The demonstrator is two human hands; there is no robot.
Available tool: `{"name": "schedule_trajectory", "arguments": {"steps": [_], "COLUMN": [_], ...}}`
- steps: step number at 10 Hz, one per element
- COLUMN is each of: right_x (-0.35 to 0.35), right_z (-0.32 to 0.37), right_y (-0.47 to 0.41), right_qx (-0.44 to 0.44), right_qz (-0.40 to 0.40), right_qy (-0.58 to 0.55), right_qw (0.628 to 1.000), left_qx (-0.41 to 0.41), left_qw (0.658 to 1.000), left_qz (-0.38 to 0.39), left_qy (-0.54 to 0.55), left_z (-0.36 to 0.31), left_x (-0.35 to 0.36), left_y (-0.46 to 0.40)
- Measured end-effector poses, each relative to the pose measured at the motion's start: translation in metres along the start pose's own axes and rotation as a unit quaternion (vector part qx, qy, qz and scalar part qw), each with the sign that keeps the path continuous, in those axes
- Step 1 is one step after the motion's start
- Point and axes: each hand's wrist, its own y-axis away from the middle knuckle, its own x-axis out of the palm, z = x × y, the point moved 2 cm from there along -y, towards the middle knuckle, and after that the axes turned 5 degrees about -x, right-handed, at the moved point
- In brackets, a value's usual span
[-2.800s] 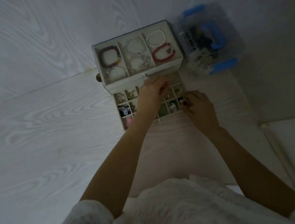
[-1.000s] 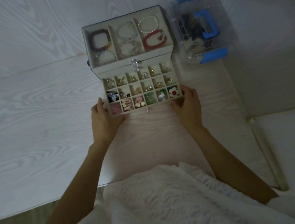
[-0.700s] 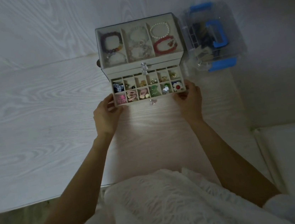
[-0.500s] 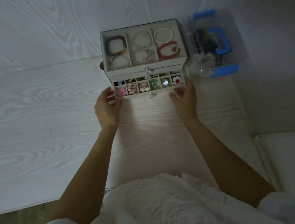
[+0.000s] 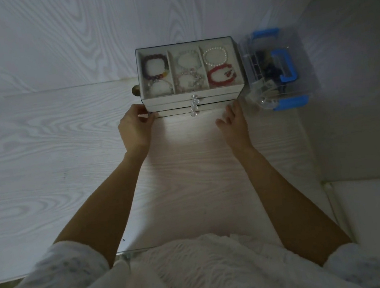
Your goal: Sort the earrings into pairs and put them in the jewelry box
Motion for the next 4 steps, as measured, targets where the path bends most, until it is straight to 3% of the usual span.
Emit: {"name": "schedule_trajectory", "arguments": {"steps": [2,3,4], "right_x": [0.0,0.001,0.001], "right_z": [0.009,0.016,0.021], "right_y": [0.007,0.022,0.045], "right_qx": [0.028,-0.017,-0.117], "right_qz": [0.022,-0.018,-0.095], "right_qy": [0.073,0.162,0.233], "right_qw": [0.997,0.986,0.961], "left_qx": [0.018,0.017,-0.029], "left_qw": [0.998,0.996,0.994], "left_qz": [0.038,0.07,0.107], "left_qy": [-0.055,-0.05,0.007], "left_z": [-0.003,0.001,0.012], "left_x": [-0.009,-0.017,-0.031], "left_y": [-0.005,-0.001,0.011]}}
